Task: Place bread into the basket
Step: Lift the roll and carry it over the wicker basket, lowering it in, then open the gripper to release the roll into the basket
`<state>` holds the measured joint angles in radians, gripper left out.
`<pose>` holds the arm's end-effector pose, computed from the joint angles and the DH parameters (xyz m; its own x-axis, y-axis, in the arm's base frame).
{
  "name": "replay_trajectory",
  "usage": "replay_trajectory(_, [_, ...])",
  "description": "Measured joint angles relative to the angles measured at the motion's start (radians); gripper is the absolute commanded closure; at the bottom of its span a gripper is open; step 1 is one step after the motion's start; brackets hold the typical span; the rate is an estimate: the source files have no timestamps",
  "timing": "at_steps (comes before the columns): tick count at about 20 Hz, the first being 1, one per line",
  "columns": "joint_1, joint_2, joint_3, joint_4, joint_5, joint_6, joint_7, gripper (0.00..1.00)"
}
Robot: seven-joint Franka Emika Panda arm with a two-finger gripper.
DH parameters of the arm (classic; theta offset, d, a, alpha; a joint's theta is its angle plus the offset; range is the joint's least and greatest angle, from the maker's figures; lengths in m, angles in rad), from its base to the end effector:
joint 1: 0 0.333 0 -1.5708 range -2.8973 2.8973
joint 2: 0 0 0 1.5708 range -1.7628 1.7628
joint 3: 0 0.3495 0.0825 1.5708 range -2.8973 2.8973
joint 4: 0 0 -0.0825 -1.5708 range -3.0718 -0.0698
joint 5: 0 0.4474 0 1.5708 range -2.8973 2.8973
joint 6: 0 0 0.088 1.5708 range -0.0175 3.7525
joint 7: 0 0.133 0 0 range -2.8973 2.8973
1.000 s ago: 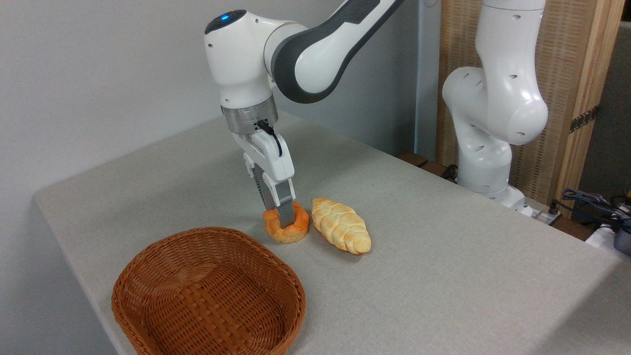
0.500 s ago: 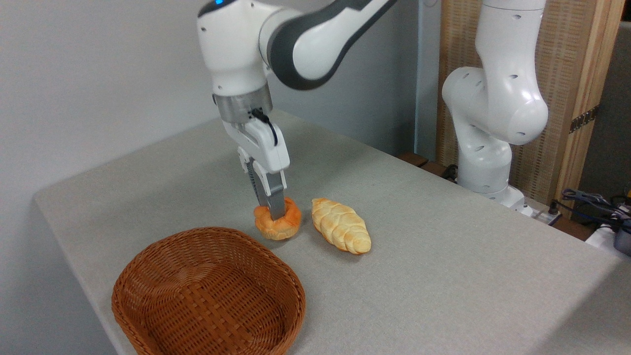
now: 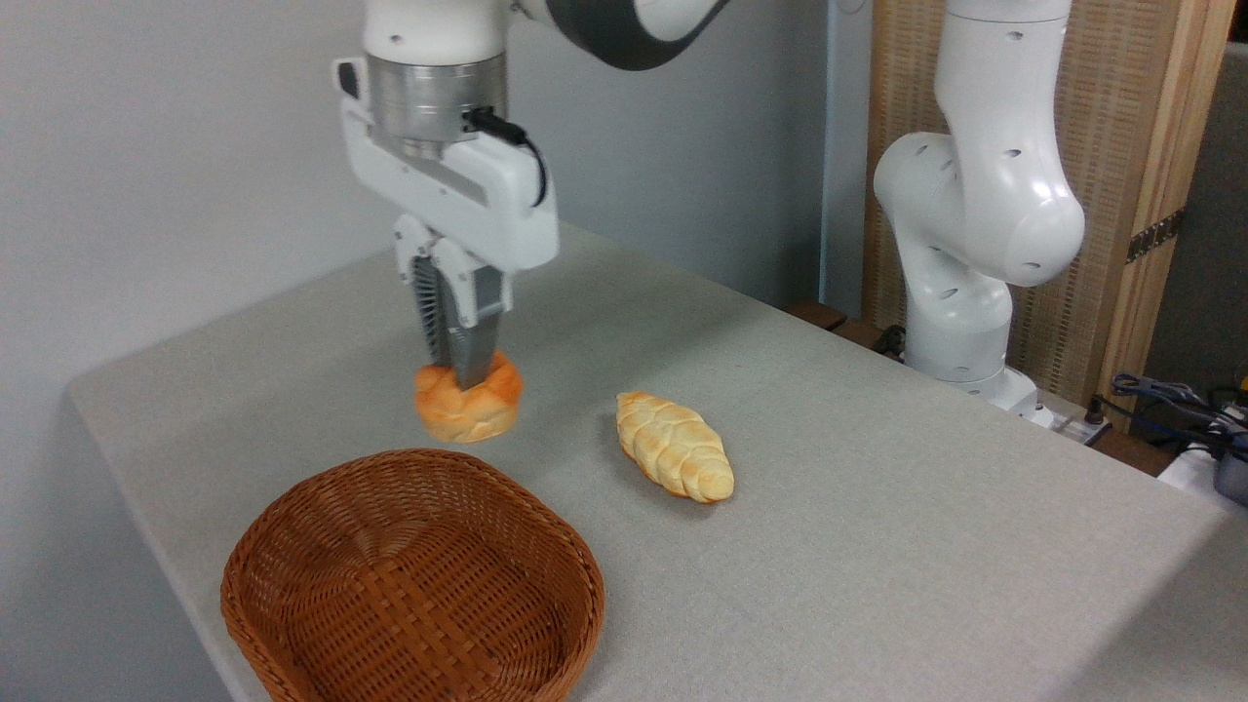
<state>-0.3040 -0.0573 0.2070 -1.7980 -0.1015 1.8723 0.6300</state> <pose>0.6187 -0.0678 0.5719 0.7529 -0.6360 0.1693 -0.6472 -0.7622 0.0146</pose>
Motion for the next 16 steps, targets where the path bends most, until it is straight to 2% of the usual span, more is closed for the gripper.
replay_trajectory(3, [-0.014,0.130,-0.006,0.105,-0.001,0.001,-0.001,0.75])
replay_trajectory(4, [-0.022,0.176,-0.008,0.136,-0.001,0.001,-0.001,0.65])
replay_trajectory(5, [-0.028,0.216,-0.009,0.163,-0.001,0.002,-0.001,0.36])
replay_trajectory(6, [-0.032,0.246,-0.010,0.184,-0.001,0.002,-0.001,0.00])
replay_trajectory(9, [-0.033,0.285,-0.009,0.216,-0.001,0.002,-0.001,0.00])
replay_trajectory(16, [-0.032,0.285,-0.006,0.226,-0.001,0.001,-0.001,0.00])
